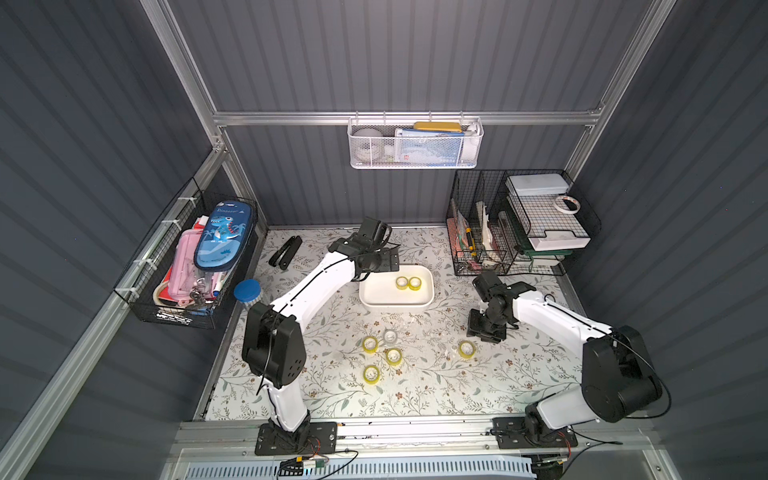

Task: Put the transparent tape into the storage box
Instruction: Pick up the tape at the center of the board.

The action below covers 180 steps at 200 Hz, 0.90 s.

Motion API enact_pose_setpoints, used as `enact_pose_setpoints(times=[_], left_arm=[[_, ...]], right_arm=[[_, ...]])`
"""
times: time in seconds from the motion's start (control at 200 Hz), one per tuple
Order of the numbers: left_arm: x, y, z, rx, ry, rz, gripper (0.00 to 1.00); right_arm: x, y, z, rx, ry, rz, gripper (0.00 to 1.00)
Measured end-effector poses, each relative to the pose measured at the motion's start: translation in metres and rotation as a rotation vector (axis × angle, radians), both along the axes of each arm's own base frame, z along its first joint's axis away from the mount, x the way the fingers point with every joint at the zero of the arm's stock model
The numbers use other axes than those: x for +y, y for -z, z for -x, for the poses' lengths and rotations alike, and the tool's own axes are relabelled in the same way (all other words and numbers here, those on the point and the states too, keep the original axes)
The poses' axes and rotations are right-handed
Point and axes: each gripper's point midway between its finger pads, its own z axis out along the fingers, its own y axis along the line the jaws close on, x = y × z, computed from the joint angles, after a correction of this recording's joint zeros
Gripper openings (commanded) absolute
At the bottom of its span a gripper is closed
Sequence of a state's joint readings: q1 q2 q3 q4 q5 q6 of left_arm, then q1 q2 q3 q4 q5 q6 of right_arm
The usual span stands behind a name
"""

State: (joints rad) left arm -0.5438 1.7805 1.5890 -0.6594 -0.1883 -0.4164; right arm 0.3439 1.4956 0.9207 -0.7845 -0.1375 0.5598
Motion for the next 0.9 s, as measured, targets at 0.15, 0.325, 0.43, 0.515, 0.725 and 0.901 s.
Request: enact_pose_setpoints(times=[0.15,0.325,0.43,0.515,0.725,0.901], left_arm=[[0.010,0.017,0.012,0.048,-0.020,-0.033,0.99],[0.012,0.021,0.014,0.063,-0.040,-0.033,0.99],[0.012,0.021,0.014,0.065,-0.045,-0.029,0.99],[0.012,0.021,0.014,0.065,-0.046,-0.028,0.99],[0.012,0.021,0.014,0.066,-0.048,-0.027,0.99],[0.013,0.021,0.014,0.065,-0.051,-0.031,0.99]], right_arm=[[0.003,0.010,0.009,0.026,0.001,-0.018,0.47],[0.008,0.015,0.016,0.038,-0.013,-0.025,0.47],[0.009,0.020,0.020,0.045,-0.015,-0.019,0.47],[0.006,0.026,0.022,0.054,-0.011,-0.002,0.45],[0.000,0.037,0.023,0.061,-0.007,0.032,0.32],[0.001,0.039,0.022,0.068,-0.012,0.055,0.08]])
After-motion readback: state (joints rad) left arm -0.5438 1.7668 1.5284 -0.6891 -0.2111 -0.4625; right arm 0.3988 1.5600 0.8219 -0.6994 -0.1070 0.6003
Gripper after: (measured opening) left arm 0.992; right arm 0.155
